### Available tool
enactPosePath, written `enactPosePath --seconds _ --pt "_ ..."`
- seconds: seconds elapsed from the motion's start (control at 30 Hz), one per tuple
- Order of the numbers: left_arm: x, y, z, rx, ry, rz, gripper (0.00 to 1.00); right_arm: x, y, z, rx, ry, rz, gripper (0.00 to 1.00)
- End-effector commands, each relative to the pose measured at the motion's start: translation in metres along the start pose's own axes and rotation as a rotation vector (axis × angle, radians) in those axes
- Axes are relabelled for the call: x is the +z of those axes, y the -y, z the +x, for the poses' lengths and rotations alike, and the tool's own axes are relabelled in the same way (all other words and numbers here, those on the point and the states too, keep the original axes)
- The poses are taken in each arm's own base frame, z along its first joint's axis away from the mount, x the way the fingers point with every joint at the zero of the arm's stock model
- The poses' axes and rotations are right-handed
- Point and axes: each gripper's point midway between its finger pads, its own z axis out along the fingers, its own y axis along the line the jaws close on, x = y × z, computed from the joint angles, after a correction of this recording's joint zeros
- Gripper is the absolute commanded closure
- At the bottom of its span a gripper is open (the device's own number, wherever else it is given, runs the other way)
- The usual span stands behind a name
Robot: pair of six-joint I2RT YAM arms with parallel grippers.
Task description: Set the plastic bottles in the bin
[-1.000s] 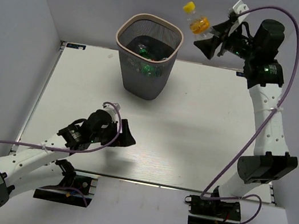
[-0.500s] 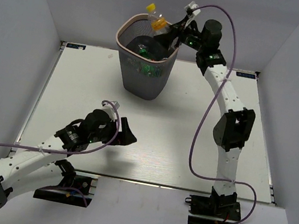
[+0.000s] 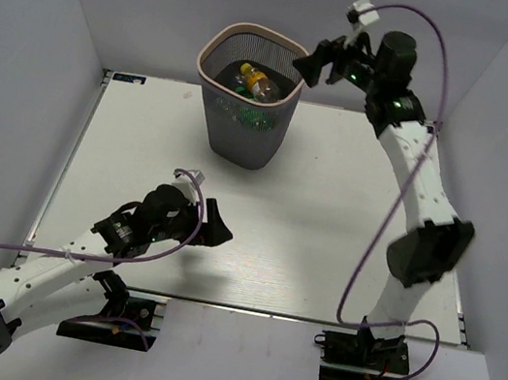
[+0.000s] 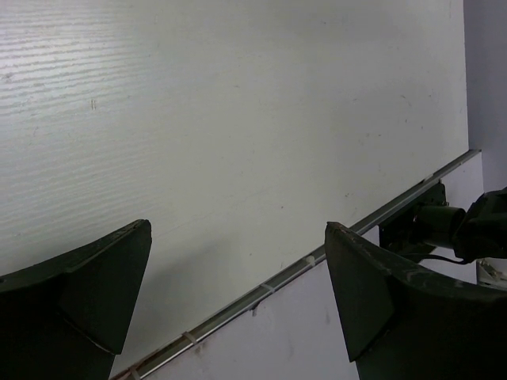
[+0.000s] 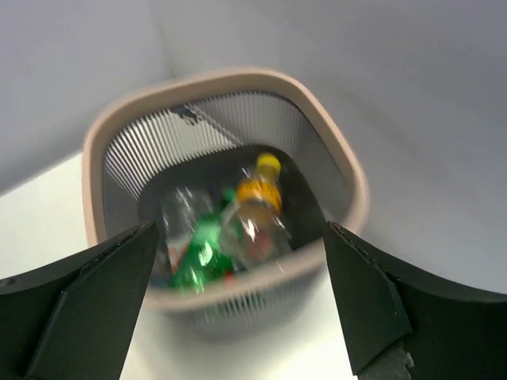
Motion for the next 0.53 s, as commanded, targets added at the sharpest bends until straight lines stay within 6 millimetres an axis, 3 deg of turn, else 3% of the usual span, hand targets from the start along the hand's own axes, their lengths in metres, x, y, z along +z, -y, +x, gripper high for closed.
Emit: enactPosePath --seconds 0.0,0.03,0.1,0.13,0.2,0.23,0.27,0.3,0.33,0.4,0.47,0.5 --pt "-0.007 0.027 -0.032 0.077 0.095 0.076 0.0 -0.081 0.006 0.009 -0.058 -0.158 0.204 0.1" --pt "-0.007 0.028 -0.034 0.106 0.106 0.083 0.0 -0.103 -0.001 0.037 -0.059 -0.252 0.22 0.1" --pt "-0.009 0.036 -0.045 0.134 0.13 0.1 0.0 -0.135 -0.001 0.06 -0.064 -0.328 0.3 0.1" --pt "-0.008 0.037 -0.046 0.146 0.128 0.098 0.0 -0.157 -0.002 0.059 -0.081 -0.353 0.36 0.1" --pt "-0.005 0.039 -0.052 0.18 0.136 0.088 0.0 -0.187 0.0 0.112 -0.05 -0.501 0.439 0.1" --pt "-0.007 0.043 -0.06 0.19 0.162 0.094 0.0 -0.213 -0.001 0.102 -0.069 -0.498 0.522 0.1" --pt "-0.004 0.04 -0.058 0.208 0.15 0.083 0.0 -0.223 -0.001 0.109 -0.055 -0.518 0.55 0.1" --pt "-0.002 0.043 -0.061 0.208 0.155 0.086 0.0 -0.24 -0.007 0.137 -0.041 -0.576 0.566 0.1" --pt "-0.002 0.041 -0.063 0.218 0.161 0.077 0.0 -0.255 -0.01 0.131 -0.056 -0.553 0.609 0.1" --pt "0.0 0.044 -0.067 0.234 0.178 0.087 0.0 -0.273 -0.018 0.16 -0.053 -0.572 0.619 0.1" --pt "0.001 0.047 -0.071 0.246 0.19 0.094 0.0 -0.29 -0.027 0.158 -0.054 -0.527 0.64 0.1" --pt "0.001 0.048 -0.073 0.271 0.199 0.098 0.0 -0.301 -0.03 0.19 -0.022 -0.595 0.642 0.1"
